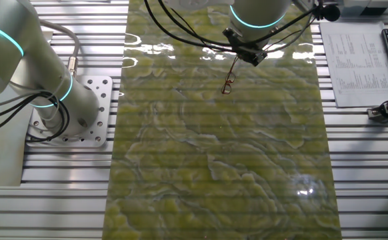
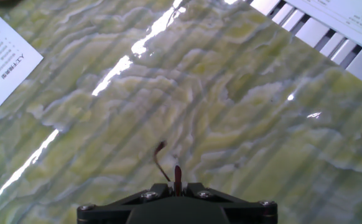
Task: Unfold the leg of the glasses (with one hand)
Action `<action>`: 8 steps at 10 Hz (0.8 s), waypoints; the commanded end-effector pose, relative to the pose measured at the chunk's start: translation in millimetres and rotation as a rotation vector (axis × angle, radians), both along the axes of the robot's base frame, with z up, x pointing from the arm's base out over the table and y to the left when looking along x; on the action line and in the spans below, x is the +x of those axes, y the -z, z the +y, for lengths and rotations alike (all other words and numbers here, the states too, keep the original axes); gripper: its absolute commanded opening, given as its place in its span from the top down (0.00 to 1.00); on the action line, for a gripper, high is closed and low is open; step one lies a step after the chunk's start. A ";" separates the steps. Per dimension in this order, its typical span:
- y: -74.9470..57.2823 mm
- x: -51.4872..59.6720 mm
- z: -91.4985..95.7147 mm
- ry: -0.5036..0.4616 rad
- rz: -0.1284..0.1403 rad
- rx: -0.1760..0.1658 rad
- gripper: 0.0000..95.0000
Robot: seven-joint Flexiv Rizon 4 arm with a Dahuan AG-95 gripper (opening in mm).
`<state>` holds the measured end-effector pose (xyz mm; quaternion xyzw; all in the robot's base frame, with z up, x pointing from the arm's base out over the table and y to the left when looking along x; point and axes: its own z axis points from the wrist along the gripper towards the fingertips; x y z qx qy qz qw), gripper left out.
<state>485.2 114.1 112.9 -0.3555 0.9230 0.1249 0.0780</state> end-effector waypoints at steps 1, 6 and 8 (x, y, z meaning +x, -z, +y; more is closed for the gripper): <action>-0.7 -0.2 0.1 -0.009 0.003 -0.007 0.80; -2.9 -1.6 -0.3 -0.011 0.028 -0.025 0.80; -9.3 0.0 2.5 -0.002 0.035 -0.023 0.80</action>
